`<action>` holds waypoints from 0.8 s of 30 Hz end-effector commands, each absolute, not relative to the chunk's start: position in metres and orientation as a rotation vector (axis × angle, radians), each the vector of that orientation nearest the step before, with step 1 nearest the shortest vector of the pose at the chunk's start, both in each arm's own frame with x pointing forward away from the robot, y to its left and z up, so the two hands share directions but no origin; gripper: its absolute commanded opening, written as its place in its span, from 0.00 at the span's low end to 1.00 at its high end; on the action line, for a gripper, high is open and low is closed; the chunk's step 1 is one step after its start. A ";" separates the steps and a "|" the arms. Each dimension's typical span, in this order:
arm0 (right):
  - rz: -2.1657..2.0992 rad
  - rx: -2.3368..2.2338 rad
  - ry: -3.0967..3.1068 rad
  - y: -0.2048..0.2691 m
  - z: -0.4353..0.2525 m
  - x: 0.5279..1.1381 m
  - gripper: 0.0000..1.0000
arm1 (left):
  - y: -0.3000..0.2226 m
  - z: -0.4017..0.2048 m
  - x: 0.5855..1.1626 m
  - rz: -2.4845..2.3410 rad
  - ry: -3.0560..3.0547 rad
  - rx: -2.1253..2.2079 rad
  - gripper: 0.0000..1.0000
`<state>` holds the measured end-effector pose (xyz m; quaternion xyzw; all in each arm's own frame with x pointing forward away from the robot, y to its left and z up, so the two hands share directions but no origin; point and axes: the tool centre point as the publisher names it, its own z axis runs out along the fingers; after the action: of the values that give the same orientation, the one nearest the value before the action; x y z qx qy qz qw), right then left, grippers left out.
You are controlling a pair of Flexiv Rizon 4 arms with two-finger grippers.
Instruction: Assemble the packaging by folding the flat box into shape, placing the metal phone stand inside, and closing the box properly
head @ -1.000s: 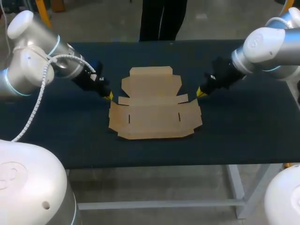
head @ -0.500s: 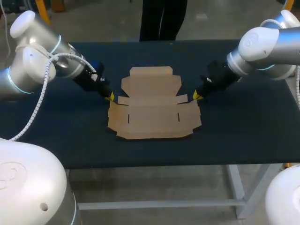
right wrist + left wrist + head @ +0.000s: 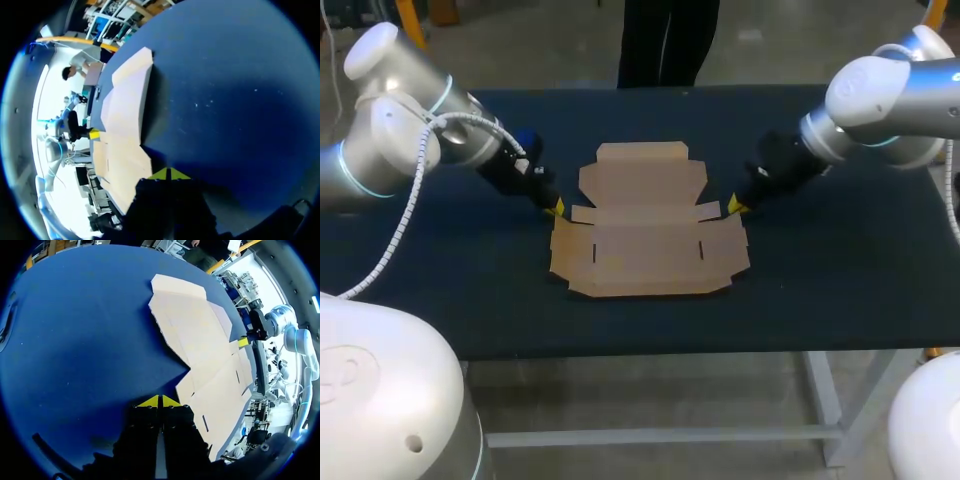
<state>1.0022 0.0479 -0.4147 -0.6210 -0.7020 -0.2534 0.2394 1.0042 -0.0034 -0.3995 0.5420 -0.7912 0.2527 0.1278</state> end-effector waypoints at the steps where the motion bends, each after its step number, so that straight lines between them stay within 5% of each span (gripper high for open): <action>1: -0.680 -1.682 -1.928 0.052 -0.417 1.008 0.00 | -0.003 -0.402 1.006 0.729 -2.300 1.565 0.00; 24: -0.696 -1.653 -1.936 0.060 -0.416 1.008 0.00 | -0.021 -0.405 1.002 0.751 -2.300 1.506 0.00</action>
<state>1.0057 0.0607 -0.4154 -0.6093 -0.7100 -0.2552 0.2440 1.0009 -0.0207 -0.4045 0.5237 -0.7978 0.2616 0.1440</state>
